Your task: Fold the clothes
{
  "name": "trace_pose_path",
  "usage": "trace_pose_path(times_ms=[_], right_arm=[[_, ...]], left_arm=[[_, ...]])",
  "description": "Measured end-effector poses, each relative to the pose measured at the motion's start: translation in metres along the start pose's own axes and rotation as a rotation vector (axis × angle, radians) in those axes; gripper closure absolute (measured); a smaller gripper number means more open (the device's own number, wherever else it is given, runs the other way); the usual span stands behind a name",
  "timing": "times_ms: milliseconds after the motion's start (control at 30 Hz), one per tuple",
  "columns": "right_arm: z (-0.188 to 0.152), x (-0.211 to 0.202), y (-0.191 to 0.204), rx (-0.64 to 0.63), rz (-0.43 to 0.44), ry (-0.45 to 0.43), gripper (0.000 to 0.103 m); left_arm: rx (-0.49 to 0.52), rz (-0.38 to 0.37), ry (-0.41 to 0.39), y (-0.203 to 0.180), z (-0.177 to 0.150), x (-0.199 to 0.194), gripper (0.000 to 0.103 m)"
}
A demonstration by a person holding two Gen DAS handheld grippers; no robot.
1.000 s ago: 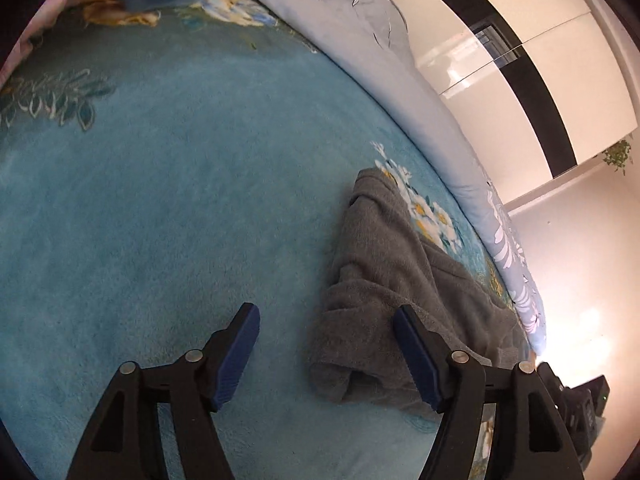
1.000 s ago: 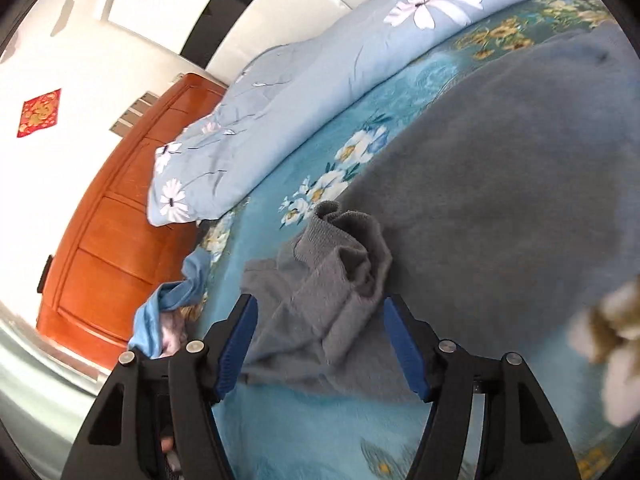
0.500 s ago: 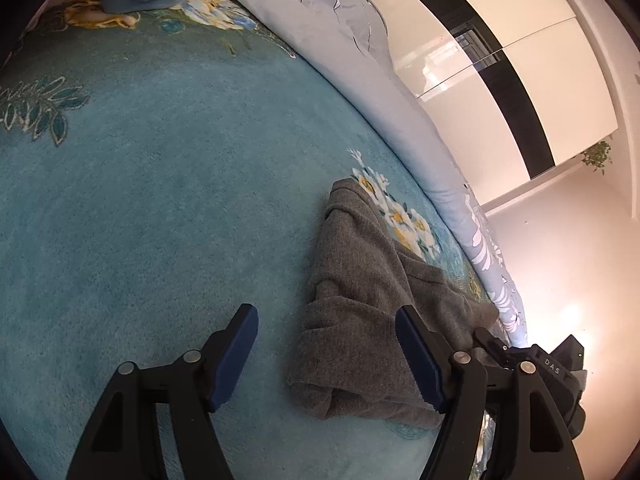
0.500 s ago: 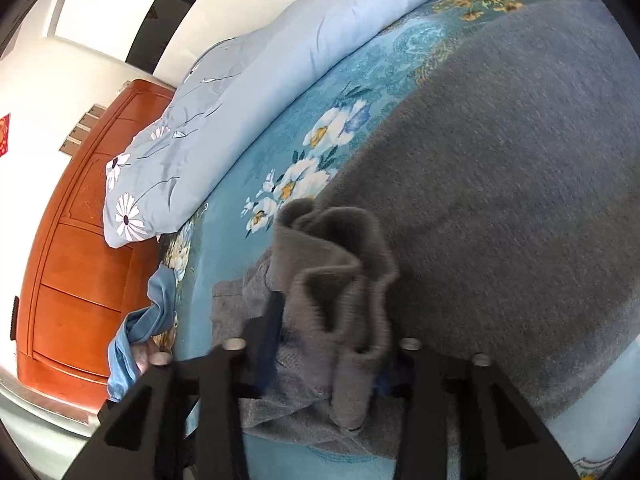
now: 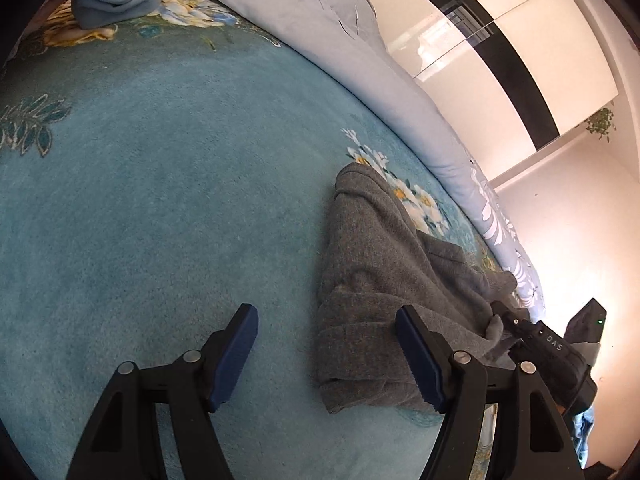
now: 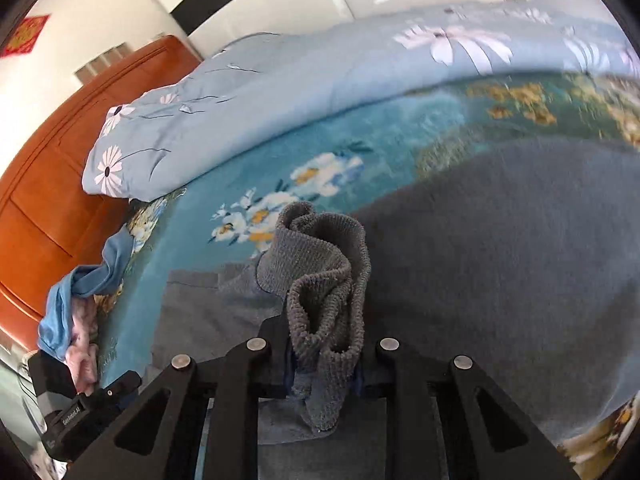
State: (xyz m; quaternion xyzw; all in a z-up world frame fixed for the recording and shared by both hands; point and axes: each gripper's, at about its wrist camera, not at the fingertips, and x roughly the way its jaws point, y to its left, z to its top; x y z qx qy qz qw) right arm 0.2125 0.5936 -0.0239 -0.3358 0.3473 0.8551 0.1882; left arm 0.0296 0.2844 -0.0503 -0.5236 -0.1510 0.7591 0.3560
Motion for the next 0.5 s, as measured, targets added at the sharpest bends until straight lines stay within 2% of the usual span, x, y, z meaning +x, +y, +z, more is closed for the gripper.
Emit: trace_pose_path(times_ms=[33, 133, 200, 300, 400, 500], right_arm=[[-0.001, 0.001, -0.007, 0.03, 0.013, -0.002, 0.077], [-0.004, 0.003, -0.016, 0.061, -0.004, 0.005, 0.058], [-0.007, -0.009, -0.021, 0.07, 0.014, -0.008, 0.056], [-0.016, -0.048, -0.039, 0.107, 0.047, -0.084, 0.05], [-0.018, -0.066, -0.078, 0.223, 0.02, -0.139, 0.047], [-0.021, -0.084, -0.117, 0.339, -0.008, -0.193, 0.045]], left_arm=[[0.013, 0.011, 0.0, -0.002, 0.0, 0.001, 0.028], [0.023, -0.019, -0.018, -0.006, -0.002, 0.0, 0.028], [0.04, -0.06, -0.046, -0.013, -0.003, -0.005, 0.028], [0.09, -0.102, -0.116, -0.027, -0.006, -0.015, 0.028], [0.156, -0.161, -0.168, -0.039, -0.008, -0.025, 0.028], [0.194, -0.243, -0.151, -0.052, -0.012, -0.024, 0.027]])
